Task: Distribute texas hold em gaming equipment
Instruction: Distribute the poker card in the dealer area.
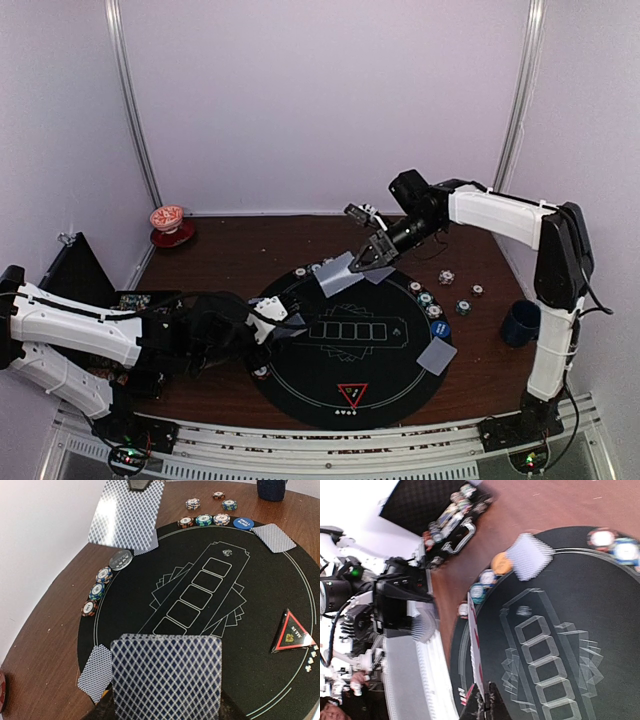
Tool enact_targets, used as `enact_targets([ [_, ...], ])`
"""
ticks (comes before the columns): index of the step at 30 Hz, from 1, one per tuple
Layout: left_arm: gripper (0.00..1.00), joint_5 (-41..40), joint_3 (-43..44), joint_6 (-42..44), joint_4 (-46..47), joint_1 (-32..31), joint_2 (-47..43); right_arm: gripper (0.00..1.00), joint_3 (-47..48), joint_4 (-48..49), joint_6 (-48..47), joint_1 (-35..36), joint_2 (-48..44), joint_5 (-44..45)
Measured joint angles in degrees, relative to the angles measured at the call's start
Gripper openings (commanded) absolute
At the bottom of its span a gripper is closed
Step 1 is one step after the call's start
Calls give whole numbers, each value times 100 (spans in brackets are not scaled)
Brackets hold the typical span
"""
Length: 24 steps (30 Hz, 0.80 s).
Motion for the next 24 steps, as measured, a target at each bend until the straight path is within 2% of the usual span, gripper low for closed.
enact_targets([
  [4, 52, 0, 0, 0, 2, 0, 0, 0, 654, -901, -734, -490, 299, 295],
  [10, 52, -4, 0, 0, 4, 0, 4, 0, 859, -1897, -1537, -922, 883, 927],
  [16, 52, -22, 2, 0, 44, 0, 76, 0, 1314, -2343, -1786, -1123, 1458, 1375],
  [24, 52, -24, 2, 0, 61, 0, 79, 0, 2726, -2656, -1766, -1198, 2177, 1705],
])
